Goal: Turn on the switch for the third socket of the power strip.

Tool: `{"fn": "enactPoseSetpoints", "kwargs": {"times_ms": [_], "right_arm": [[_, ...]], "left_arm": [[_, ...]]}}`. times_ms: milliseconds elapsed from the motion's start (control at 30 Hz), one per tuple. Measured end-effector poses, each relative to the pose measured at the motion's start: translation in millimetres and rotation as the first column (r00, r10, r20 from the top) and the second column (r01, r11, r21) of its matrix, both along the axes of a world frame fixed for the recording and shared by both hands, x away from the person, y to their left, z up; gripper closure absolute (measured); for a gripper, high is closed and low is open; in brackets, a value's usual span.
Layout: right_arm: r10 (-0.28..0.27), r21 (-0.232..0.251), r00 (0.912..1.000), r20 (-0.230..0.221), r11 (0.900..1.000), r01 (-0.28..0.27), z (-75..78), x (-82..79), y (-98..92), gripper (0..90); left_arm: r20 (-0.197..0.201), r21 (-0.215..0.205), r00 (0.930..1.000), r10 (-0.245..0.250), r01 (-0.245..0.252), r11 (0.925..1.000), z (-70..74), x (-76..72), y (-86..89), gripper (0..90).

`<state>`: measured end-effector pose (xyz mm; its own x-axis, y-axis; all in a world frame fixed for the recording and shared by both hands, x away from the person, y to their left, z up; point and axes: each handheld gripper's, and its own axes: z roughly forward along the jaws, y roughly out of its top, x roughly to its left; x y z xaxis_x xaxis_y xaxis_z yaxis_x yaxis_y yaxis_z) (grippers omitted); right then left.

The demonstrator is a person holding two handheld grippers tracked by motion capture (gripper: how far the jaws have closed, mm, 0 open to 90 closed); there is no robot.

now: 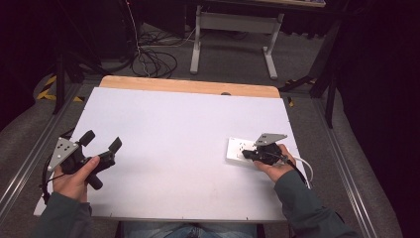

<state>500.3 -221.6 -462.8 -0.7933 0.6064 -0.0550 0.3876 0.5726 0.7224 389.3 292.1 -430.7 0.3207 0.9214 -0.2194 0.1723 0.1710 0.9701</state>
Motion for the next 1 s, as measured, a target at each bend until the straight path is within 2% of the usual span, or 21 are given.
{"fn": "enactPoseSetpoints", "kwargs": {"times_ms": [1000], "right_arm": [[0.002, 0.005, 1.0, -0.002, 1.0, -0.002, -0.1, 0.6, -0.6, 90.0]], "left_arm": [[0.0, -0.007, 1.0, 0.006, -0.006, 1.0, -0.1, -1.9, 1.1, 2.4]]}}
